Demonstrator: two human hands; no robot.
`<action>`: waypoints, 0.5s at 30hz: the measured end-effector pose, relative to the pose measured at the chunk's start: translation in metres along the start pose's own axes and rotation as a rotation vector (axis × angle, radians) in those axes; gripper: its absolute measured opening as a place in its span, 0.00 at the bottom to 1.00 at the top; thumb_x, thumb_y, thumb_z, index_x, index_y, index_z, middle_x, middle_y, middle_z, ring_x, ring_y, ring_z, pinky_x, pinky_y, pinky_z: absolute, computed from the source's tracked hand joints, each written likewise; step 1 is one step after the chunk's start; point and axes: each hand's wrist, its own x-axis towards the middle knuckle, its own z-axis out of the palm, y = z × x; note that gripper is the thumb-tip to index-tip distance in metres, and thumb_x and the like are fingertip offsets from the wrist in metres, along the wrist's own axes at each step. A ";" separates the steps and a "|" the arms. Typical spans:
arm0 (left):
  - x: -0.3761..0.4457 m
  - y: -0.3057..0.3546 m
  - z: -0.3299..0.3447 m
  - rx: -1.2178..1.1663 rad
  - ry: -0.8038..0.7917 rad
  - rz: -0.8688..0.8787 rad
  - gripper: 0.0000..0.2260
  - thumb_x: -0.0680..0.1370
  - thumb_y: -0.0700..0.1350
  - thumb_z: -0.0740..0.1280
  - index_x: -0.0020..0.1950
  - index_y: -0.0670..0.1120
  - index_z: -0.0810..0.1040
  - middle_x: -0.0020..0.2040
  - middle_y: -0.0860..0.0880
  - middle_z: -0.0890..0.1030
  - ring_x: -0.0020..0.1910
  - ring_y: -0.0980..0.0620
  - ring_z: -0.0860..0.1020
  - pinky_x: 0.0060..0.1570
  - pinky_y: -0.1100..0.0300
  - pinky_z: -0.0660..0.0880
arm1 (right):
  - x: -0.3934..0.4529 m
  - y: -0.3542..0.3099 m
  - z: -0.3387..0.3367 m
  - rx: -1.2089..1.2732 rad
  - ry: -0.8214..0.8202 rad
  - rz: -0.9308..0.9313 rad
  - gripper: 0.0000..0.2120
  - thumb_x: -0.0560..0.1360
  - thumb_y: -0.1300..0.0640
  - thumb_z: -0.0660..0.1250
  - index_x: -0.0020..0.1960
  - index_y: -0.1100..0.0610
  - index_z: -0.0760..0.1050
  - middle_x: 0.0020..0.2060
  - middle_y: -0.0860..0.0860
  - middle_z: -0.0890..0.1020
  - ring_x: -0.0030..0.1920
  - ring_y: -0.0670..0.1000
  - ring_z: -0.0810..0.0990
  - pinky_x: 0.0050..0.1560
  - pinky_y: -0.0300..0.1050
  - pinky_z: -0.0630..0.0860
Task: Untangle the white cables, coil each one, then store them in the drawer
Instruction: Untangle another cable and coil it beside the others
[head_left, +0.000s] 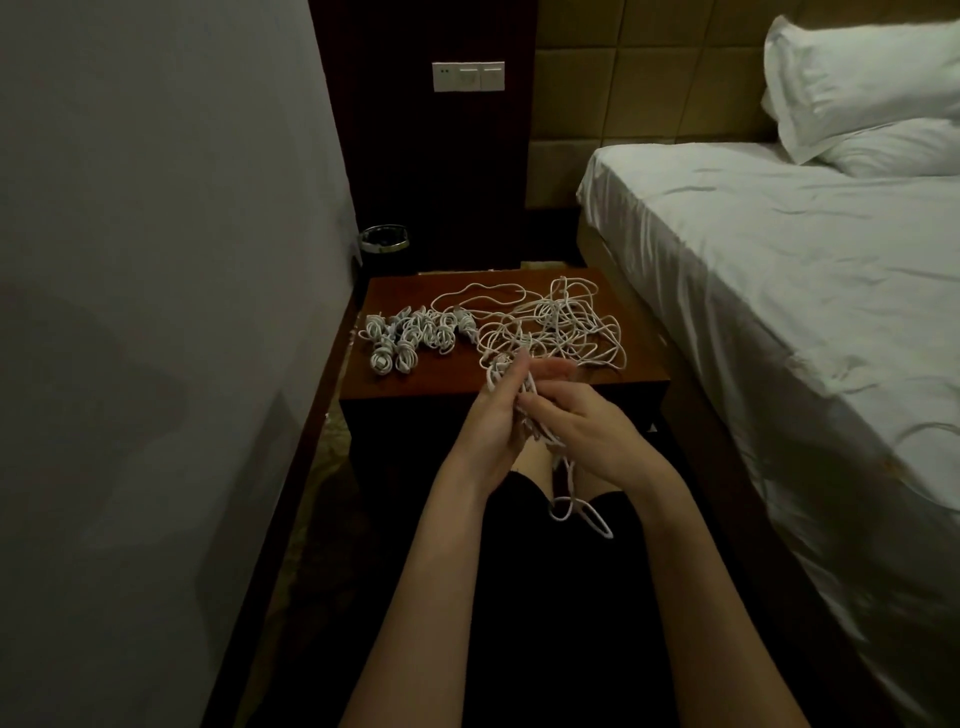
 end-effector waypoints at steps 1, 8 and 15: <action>0.000 0.001 -0.003 0.042 0.013 -0.001 0.17 0.81 0.52 0.58 0.49 0.44 0.83 0.44 0.49 0.83 0.44 0.53 0.81 0.41 0.62 0.77 | 0.001 0.003 -0.002 0.001 -0.015 0.002 0.11 0.82 0.55 0.58 0.52 0.57 0.79 0.46 0.58 0.81 0.42 0.51 0.79 0.43 0.38 0.73; -0.004 0.026 -0.012 0.719 0.191 0.130 0.23 0.80 0.60 0.57 0.45 0.44 0.82 0.38 0.51 0.80 0.37 0.55 0.77 0.34 0.64 0.70 | 0.000 0.009 -0.014 -0.128 -0.123 0.035 0.11 0.81 0.55 0.59 0.46 0.56 0.79 0.36 0.49 0.77 0.34 0.43 0.72 0.35 0.34 0.68; -0.004 0.026 -0.011 0.968 0.201 0.105 0.23 0.80 0.44 0.60 0.24 0.45 0.65 0.17 0.53 0.66 0.17 0.58 0.66 0.22 0.65 0.63 | 0.000 0.014 -0.013 -0.175 -0.093 0.008 0.16 0.75 0.37 0.62 0.42 0.47 0.81 0.30 0.50 0.75 0.31 0.52 0.70 0.34 0.54 0.67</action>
